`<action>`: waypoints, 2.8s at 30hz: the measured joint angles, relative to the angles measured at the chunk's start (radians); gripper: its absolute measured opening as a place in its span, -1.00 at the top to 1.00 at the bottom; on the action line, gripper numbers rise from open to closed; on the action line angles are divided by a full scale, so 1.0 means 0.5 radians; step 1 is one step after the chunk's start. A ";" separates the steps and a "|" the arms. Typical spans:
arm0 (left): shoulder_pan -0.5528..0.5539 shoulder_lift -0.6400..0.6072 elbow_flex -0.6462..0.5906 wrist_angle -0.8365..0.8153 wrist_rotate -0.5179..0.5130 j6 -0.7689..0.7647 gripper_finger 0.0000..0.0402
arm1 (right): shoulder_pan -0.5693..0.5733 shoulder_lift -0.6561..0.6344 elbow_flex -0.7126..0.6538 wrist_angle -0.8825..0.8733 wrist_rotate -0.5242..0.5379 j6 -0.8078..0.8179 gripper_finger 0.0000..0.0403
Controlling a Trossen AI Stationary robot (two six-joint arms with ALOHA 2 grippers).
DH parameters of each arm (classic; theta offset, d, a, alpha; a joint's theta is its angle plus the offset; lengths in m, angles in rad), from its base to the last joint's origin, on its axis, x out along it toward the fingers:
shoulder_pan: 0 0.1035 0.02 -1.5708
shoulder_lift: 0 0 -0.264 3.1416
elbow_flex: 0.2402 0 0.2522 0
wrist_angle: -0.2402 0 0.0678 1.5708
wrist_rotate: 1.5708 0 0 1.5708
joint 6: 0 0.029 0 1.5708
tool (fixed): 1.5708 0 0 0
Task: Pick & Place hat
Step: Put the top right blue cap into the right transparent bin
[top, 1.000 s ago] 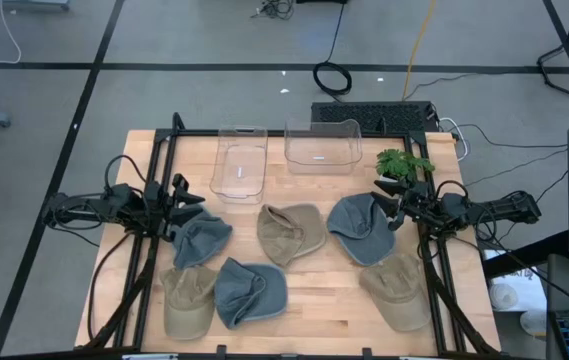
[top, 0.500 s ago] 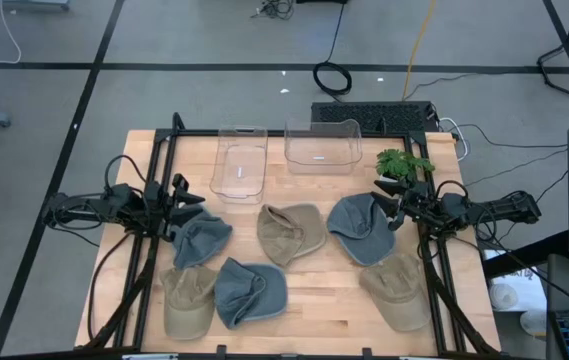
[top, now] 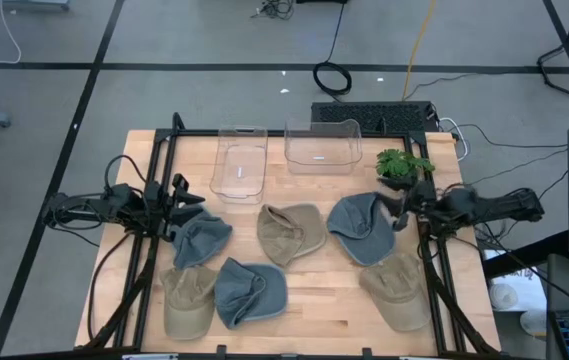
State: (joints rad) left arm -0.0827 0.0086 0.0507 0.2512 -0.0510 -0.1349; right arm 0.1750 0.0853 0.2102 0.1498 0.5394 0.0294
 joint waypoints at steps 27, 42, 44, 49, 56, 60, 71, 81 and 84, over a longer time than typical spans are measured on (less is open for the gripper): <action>0.000 0.000 0.000 0.002 0.000 -0.001 0.29 | 0.122 1.785 1.931 -1.134 0.921 0.066 0.02; 0.000 -0.001 0.000 0.000 0.000 -0.001 0.26 | 0.319 2.147 2.211 -1.494 1.225 0.543 -0.71; 0.000 -0.001 0.000 0.000 0.000 0.000 0.28 | 0.353 2.195 2.211 -1.605 1.211 0.733 -0.73; 0.000 0.000 0.000 0.000 0.000 0.000 0.32 | 0.372 2.305 2.211 -1.795 0.864 1.191 -0.72; 0.000 0.000 0.000 0.000 0.000 0.000 0.28 | 0.272 2.493 2.211 -2.175 0.204 1.757 -0.72; 0.000 -0.001 0.000 0.000 0.000 0.000 0.26 | 0.221 2.603 2.211 -2.323 -0.116 1.910 -0.72; 0.000 0.000 0.000 0.000 0.000 0.000 0.32 | 0.212 2.836 2.211 -2.408 -0.633 2.147 -0.71; 0.000 0.000 0.000 0.001 -0.001 0.000 0.27 | 0.213 2.975 2.211 -2.490 -0.830 2.179 -0.71; 0.000 0.000 0.000 0.001 0.000 0.000 0.29 | 0.213 2.994 2.211 -2.508 -0.843 2.179 -0.71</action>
State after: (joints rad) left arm -0.0829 0.0086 0.0506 0.2516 -0.0509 -0.1349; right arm 0.2813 1.5825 1.3159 -1.1041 0.1181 1.1191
